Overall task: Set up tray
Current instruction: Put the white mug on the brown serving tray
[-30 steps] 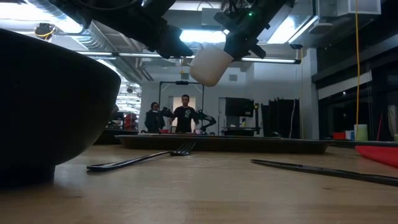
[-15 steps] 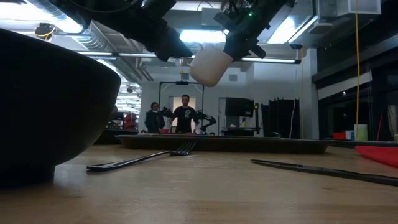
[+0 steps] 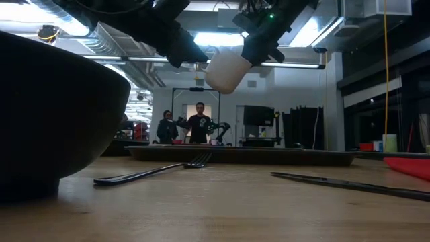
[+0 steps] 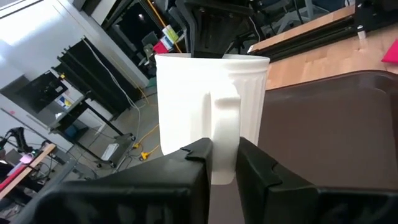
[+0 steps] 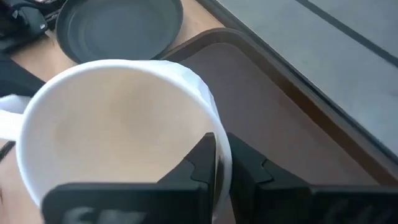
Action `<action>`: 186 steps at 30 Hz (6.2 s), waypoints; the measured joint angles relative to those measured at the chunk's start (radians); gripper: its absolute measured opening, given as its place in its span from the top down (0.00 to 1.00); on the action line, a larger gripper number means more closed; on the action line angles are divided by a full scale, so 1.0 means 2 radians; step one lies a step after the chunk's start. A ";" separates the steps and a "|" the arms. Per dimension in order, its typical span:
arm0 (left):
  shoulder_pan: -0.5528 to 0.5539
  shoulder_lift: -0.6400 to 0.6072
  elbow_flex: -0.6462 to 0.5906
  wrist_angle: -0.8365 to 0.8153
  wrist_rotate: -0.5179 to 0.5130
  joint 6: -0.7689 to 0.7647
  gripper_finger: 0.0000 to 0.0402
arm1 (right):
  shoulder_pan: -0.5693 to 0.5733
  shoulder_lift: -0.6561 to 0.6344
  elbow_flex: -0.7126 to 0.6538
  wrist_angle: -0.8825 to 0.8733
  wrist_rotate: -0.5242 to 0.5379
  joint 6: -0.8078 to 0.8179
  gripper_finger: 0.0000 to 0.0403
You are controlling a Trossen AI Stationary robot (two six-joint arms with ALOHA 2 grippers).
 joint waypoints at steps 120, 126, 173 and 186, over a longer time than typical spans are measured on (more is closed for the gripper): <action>0.498 0.200 -0.142 0.428 0.717 -0.237 0.91 | 0.002 -0.071 -0.372 0.539 0.014 -0.161 0.96; 0.508 0.206 -0.156 0.433 0.715 -0.230 0.91 | 0.002 -0.054 -0.372 0.551 0.014 -0.156 0.99; 0.530 0.206 -0.141 0.308 0.679 -0.159 0.91 | 0.002 -0.048 -0.372 0.595 0.015 -0.148 0.97; 0.530 0.206 -0.141 0.295 0.676 -0.157 0.88 | 0.002 -0.049 -0.372 0.607 0.015 -0.149 0.99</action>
